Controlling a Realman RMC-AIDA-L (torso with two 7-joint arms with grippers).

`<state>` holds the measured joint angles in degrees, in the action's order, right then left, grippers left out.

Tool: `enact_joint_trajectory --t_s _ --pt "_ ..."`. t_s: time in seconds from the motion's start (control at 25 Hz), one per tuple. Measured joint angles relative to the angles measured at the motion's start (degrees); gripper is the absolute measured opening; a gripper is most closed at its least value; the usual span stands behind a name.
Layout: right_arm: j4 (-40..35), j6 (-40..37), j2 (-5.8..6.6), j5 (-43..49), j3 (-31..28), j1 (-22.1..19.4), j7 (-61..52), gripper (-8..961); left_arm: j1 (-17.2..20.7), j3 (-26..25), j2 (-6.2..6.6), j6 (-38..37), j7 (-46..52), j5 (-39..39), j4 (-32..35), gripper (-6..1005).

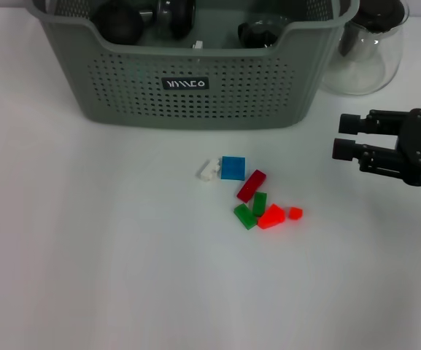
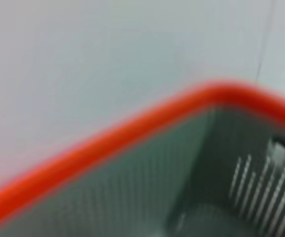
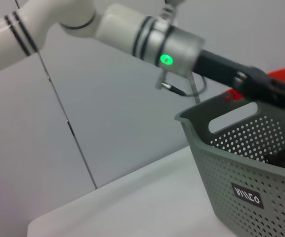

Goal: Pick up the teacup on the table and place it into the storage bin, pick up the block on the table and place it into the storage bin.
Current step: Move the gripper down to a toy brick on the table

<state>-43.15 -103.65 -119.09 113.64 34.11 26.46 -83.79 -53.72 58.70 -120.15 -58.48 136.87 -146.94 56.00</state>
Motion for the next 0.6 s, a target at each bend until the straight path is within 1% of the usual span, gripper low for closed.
enact_joint_trajectory --t_s 0.08,0.12,0.16,0.2,0.24,0.28,0.36,0.4,0.44,0.48,0.52,0.6 --pt "0.0 0.0 0.00 0.0 -0.1 0.0 0.0 535 5.0 -2.6 -0.89 -1.9 -3.8 7.1 6.8 496" --pt "0.0 0.0 0.03 0.0 -0.1 -0.1 0.0 535 9.1 -4.6 -1.57 -3.7 -8.0 13.4 11.1 543" --pt "0.0 0.0 0.05 0.0 -0.2 -0.1 0.1 535 11.8 -5.8 -1.86 -5.1 -11.4 18.3 13.5 591" --pt "0.0 0.1 0.05 0.0 -0.2 -0.2 0.2 535 15.5 -7.1 -2.10 -7.6 -16.7 26.0 15.4 604" --pt "0.0 0.1 0.06 0.0 -0.2 -0.2 0.3 535 20.4 -8.6 -2.20 -11.5 -23.6 35.4 16.5 618" --pt "0.0 0.1 0.06 0.0 -0.2 -0.3 0.3 535 22.6 -9.7 -2.33 -14.0 -27.4 40.3 16.5 631" --pt "0.0 0.2 0.06 0.0 -0.2 -0.3 0.3 535 27.3 -13.7 -3.10 -20.6 -35.6 49.0 15.6 657" --pt "0.0 0.3 0.07 0.0 -0.2 -0.3 0.3 535 27.3 -13.7 -3.10 -20.6 -35.6 49.0 15.6 671" --pt "0.0 0.3 0.07 0.0 -0.2 -0.3 0.3 535 30.9 -18.3 -4.09 -27.5 -43.9 53.2 12.5 684" --pt "0.0 0.4 0.08 0.0 -0.2 -0.2 0.2 535 31.4 -19.1 -4.12 -28.7 -45.9 53.2 11.3 697" --pt "0.0 0.5 0.08 0.0 -0.2 -0.2 0.1 535 32.7 -20.8 -4.32 -31.4 -50.5 52.8 8.5 710" --pt "0.0 0.7 0.14 0.0 -0.2 -0.2 -0.1 535 34.0 -23.3 -4.30 -34.4 -59.6 51.6 0.5 737"
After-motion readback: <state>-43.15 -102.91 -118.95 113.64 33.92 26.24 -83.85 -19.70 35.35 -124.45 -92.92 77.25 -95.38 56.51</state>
